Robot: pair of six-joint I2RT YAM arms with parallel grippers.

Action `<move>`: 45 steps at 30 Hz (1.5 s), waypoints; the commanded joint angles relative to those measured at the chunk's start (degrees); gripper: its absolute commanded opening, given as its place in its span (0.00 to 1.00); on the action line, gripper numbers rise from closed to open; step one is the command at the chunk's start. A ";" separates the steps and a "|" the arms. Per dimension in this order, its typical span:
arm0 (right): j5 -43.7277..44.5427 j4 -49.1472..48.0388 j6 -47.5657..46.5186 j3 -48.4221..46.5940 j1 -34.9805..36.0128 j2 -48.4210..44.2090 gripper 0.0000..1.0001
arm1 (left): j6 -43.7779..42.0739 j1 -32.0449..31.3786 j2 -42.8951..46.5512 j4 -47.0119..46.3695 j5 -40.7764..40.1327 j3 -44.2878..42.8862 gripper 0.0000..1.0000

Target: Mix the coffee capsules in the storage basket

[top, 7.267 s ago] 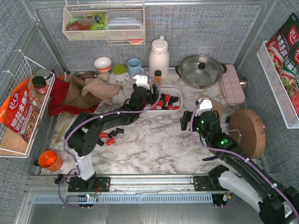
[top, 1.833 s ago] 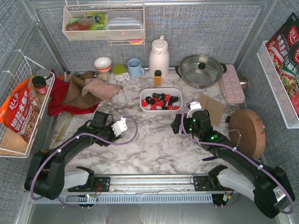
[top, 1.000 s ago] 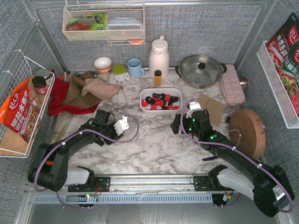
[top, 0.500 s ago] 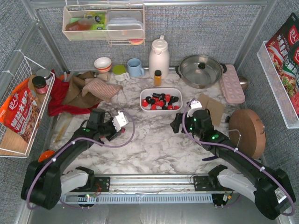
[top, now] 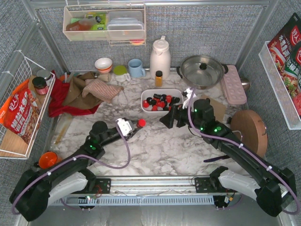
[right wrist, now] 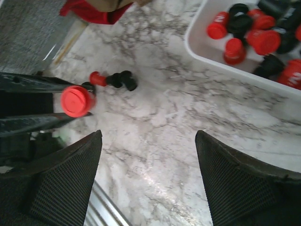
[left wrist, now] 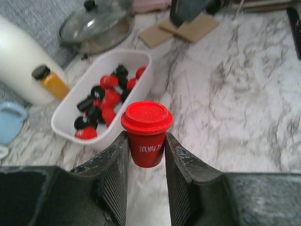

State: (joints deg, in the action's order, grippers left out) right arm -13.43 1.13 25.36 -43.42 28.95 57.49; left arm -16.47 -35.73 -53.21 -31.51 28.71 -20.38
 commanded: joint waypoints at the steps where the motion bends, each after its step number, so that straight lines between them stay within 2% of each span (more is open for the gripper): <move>1: -4.13 1.25 1.74 -3.49 2.69 1.73 0.84 | 2.11 -7.46 -5.13 -18.95 -9.44 -0.52 0.22; 8: -2.32 2.94 -2.54 -6.27 7.96 3.22 0.84 | 1.00 -14.70 -15.53 -25.84 -18.85 -4.14 0.22; 21: 3.25 6.61 -8.81 -7.57 10.07 4.02 0.82 | -0.33 -17.39 -20.24 -26.95 -12.56 -6.51 0.22; 33: 5.38 10.98 -8.34 -9.83 10.18 1.31 0.78 | -2.07 -17.98 -19.48 -25.38 -13.13 -5.72 0.22; 45: 2.52 6.67 -6.48 -9.67 10.49 7.21 0.73 | -2.30 -19.22 -19.39 -25.62 -12.45 -5.90 0.22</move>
State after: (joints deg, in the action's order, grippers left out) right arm -9.37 10.68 17.80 -52.86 39.13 63.70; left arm -18.48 -54.76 -72.93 -55.11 15.62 -26.11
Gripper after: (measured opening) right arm 0.746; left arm 0.389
